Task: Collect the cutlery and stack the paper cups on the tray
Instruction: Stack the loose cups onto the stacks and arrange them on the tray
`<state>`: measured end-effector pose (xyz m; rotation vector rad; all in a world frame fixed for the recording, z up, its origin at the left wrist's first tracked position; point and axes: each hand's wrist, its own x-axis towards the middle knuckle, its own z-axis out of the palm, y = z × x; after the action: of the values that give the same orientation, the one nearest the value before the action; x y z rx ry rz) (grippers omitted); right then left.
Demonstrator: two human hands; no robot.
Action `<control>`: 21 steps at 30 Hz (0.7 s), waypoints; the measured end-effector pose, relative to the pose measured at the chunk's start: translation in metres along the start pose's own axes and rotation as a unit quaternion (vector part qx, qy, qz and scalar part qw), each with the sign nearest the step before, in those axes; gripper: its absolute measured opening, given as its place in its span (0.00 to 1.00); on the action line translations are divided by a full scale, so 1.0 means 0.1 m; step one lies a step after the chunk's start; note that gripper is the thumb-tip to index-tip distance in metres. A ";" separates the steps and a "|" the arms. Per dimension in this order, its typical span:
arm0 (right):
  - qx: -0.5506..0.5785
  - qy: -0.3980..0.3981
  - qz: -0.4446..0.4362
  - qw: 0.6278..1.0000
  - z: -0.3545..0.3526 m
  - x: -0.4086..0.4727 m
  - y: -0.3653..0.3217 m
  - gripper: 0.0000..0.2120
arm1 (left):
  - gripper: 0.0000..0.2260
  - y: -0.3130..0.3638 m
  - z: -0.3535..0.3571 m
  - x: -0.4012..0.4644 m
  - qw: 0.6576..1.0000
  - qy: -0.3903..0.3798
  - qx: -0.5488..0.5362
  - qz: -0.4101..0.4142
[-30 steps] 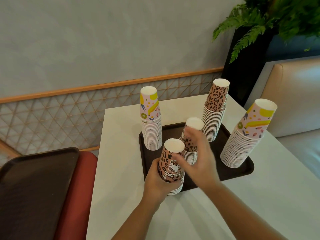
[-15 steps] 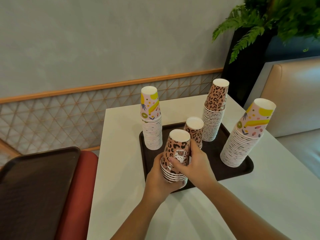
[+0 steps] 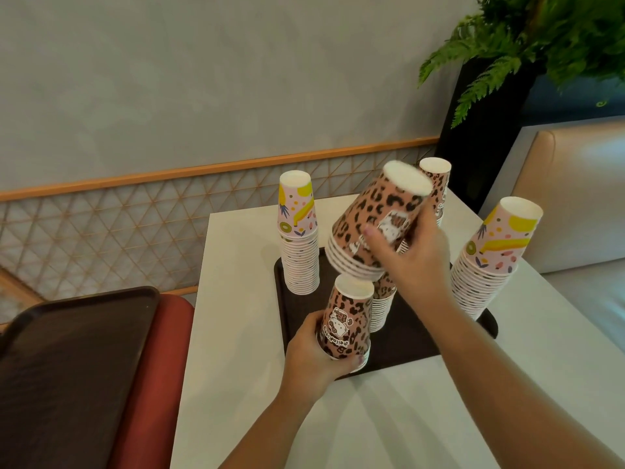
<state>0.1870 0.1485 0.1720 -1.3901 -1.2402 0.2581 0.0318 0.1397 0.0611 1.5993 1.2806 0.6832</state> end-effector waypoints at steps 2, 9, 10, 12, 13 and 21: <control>0.003 0.048 -0.026 0.998 -0.06 0.14 -0.07 0.25 | 0.34 0.01 -0.01 0.00 1.000 0.003 0.005 0.001; -0.050 0.082 -0.020 0.995 -0.10 0.33 0.13 0.31 | 0.35 0.06 -0.04 -0.01 1.000 0.005 0.005 -0.004; -0.056 0.076 -0.015 0.995 -0.09 0.31 0.18 0.32 | 0.35 0.07 -0.04 -0.01 1.000 0.005 0.007 -0.004; -0.069 0.065 -0.006 0.995 -0.08 0.26 0.30 0.34 | 0.35 0.07 -0.05 0.00 1.000 0.004 0.008 -0.007; -0.078 0.057 0.002 0.995 -0.06 0.23 0.34 0.34 | 0.35 0.07 -0.05 0.00 1.000 0.004 0.008 -0.009; -0.088 -0.056 0.108 0.989 0.02 -0.09 0.67 0.43 | 0.34 0.18 -0.04 -0.02 1.000 0.008 0.007 0.008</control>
<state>0.2160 0.1602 0.1117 -1.6857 -1.2269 0.3889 0.0357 0.1390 0.0790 1.6201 1.2891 0.6997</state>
